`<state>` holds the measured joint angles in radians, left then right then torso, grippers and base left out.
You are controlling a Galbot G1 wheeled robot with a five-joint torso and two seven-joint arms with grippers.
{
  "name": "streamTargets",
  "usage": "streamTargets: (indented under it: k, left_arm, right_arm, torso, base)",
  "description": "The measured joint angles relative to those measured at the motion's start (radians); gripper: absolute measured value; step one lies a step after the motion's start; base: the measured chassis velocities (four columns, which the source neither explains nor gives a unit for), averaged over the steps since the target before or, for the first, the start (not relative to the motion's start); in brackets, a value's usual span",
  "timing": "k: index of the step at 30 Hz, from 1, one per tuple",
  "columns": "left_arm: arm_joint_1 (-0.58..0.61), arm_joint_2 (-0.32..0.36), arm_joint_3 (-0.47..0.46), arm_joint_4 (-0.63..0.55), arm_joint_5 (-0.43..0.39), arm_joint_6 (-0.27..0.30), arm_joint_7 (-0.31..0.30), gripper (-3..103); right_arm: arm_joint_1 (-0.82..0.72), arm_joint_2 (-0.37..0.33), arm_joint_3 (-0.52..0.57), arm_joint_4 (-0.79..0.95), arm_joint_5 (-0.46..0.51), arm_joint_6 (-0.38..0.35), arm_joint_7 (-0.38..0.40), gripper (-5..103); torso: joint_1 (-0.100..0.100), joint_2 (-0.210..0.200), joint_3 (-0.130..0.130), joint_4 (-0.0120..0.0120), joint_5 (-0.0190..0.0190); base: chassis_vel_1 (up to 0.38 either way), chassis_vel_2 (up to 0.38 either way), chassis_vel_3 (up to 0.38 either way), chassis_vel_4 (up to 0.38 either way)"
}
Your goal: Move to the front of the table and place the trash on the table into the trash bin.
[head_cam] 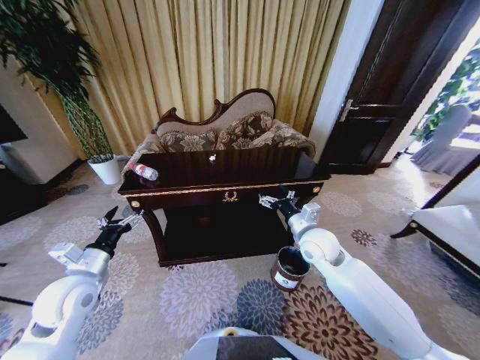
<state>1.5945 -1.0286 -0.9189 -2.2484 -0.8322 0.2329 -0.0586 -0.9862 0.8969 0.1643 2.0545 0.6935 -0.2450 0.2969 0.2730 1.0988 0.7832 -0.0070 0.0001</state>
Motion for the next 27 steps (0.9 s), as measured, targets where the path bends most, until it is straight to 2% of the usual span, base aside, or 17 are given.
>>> streamTargets:
  k: [3, 10, 27]
  left_arm:
    - [-0.002, 0.013, -0.008, -0.011, -0.013, 0.022, -0.014, 100]
    - [-0.001, 0.022, -0.011, -0.011, -0.012, 0.026, -0.016, 100]
    - [0.003, 0.008, -0.004, -0.018, 0.0, 0.029, -0.012, 100]
  right_arm:
    - [-0.002, 0.002, 0.01, -0.004, -0.006, -0.001, 0.002, 100]
    - [-0.013, 0.003, 0.028, -0.015, -0.011, -0.004, -0.004, 100]
    - [-0.015, -0.002, 0.007, -0.009, -0.004, -0.012, -0.011, 100]
  torso:
    - [0.0, 0.0, 0.0, 0.0001, 0.0]
    - [0.0, 0.0, 0.0, 0.0001, -0.0001]
    - [0.001, 0.0, 0.0, 0.0001, -0.0002]
  base:
    - [0.0, 0.0, 0.0, 0.0]
    - [-0.03, 0.034, 0.035, -0.034]
    - [-0.16, 0.171, 0.165, -0.183]
